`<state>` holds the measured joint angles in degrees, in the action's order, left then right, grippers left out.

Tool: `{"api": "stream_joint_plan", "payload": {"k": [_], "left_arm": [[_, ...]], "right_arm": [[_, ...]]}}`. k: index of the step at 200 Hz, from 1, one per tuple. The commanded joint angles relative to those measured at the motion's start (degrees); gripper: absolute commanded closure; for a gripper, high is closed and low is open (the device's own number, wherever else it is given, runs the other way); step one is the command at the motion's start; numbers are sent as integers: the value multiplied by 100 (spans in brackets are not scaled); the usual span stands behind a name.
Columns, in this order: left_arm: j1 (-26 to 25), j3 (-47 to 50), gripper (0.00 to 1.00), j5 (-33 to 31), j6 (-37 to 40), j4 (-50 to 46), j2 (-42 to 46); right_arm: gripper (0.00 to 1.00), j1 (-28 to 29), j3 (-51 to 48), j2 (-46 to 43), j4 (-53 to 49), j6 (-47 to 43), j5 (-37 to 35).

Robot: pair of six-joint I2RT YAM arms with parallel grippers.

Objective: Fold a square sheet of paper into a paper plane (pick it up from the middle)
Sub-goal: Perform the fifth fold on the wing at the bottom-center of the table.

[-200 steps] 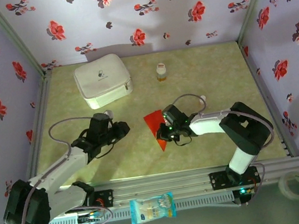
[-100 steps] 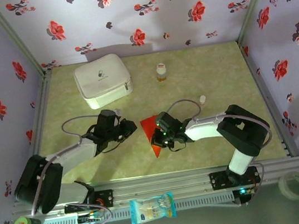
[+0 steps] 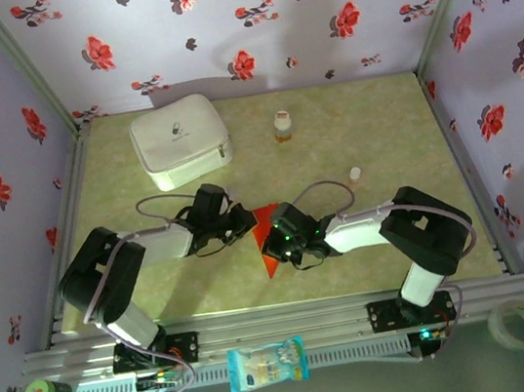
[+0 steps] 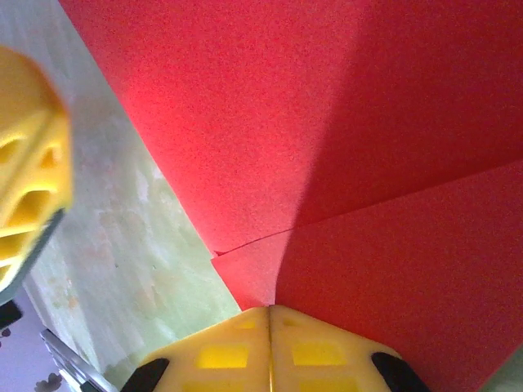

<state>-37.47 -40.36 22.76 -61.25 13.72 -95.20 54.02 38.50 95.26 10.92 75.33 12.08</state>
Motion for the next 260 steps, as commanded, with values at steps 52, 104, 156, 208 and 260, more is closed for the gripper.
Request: {"api": "stream_joint_plan", "payload": {"k": [52, 104, 156, 208, 260], "left_arm": [[-113, 90, 94, -1, 105, -88, -614], [-116, 413, 95, -20, 204, 13, -537], [-120, 402, 95, 155, 507, -27, -403], [-131, 537, 95, 365, 626, 86, -267], [-131, 527, 95, 684, 674, 281, -298]], "right_arm": [[89, 65, -300, -158, 595, 24, -178], [74, -130, -291, -1047, -348, -532, -899], [68, -893, -677, -1784, -1044, -721, -961], [62, -1200, -1026, -2131, -928, -665, -774], [65, -1315, -917, -1618, -337, -748, 124]]}}
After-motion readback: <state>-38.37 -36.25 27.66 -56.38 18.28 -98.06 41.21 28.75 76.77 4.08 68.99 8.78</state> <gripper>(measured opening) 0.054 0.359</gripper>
